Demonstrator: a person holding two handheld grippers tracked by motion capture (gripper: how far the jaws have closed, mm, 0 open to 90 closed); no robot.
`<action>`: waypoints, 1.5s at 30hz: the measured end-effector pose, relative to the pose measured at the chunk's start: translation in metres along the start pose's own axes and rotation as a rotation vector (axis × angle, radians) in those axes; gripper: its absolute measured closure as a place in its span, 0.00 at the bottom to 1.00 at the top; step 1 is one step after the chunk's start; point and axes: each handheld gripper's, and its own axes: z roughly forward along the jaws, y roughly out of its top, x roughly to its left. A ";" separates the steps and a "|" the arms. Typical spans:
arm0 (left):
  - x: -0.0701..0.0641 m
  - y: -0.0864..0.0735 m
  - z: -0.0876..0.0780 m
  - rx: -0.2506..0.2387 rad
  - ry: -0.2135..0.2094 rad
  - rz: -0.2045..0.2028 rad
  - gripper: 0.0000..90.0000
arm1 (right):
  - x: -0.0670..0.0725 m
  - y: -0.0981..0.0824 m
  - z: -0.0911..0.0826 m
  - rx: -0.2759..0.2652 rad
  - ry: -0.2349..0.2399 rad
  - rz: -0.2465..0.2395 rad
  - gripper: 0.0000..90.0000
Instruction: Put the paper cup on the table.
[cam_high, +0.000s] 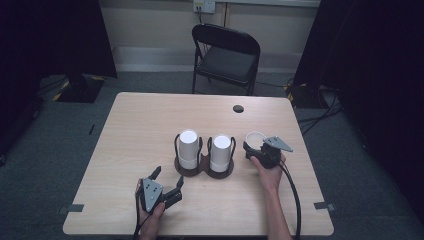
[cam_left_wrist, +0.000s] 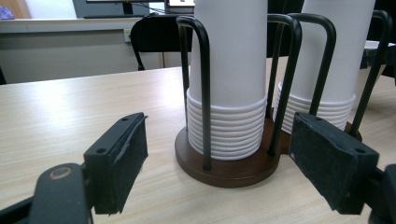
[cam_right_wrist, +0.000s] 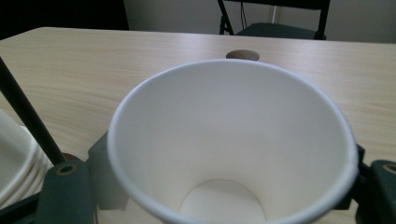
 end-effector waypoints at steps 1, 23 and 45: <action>0.000 0.000 0.000 -0.001 0.000 0.000 0.22 | -0.001 0.000 0.000 0.008 0.003 0.012 0.23; 0.000 0.000 0.001 0.013 0.010 -0.007 0.22 | -0.001 -0.009 -0.009 0.059 -0.023 0.051 0.15; 0.002 0.001 0.004 0.034 0.009 -0.029 0.22 | 0.003 -0.011 -0.033 0.029 -0.029 0.061 0.15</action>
